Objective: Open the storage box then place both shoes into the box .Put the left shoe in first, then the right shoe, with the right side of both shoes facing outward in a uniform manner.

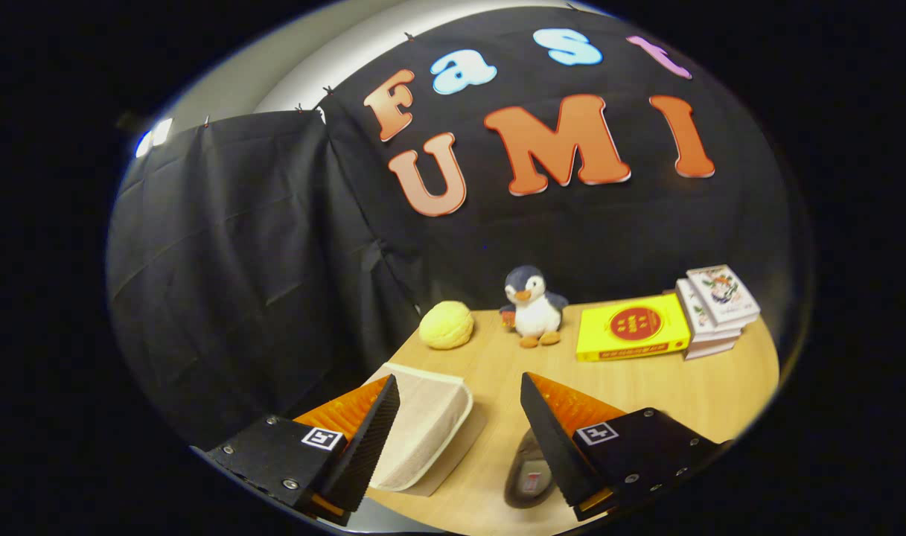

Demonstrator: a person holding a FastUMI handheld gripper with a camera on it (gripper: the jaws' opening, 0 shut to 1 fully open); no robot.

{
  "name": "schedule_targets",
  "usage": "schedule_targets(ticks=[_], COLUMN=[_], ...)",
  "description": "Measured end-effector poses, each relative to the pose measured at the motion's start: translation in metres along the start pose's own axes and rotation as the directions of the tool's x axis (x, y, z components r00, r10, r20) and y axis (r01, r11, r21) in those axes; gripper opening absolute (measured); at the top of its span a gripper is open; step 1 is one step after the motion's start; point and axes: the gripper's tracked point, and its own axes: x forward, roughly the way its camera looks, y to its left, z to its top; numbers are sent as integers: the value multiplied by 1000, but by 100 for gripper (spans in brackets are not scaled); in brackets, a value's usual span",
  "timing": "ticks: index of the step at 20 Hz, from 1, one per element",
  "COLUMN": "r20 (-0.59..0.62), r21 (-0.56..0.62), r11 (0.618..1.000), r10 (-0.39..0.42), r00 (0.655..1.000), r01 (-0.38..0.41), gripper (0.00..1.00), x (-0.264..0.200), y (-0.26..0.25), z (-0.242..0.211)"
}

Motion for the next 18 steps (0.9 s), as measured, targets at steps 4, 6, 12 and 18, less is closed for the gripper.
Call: schedule_targets(ticks=[4,6,12,18], r20=[-163,-232,-381,-406], r21=[134,183,222,319], r11=[989,979,971,939], r10=[88,126,171,260], r00=[983,965,909,876], r01=[-66,-84,-89,-131], gripper=[97,97,97,97], x=[30,46,82,101], y=[13,19,29,38], z=[-54,-80,-151,-174])
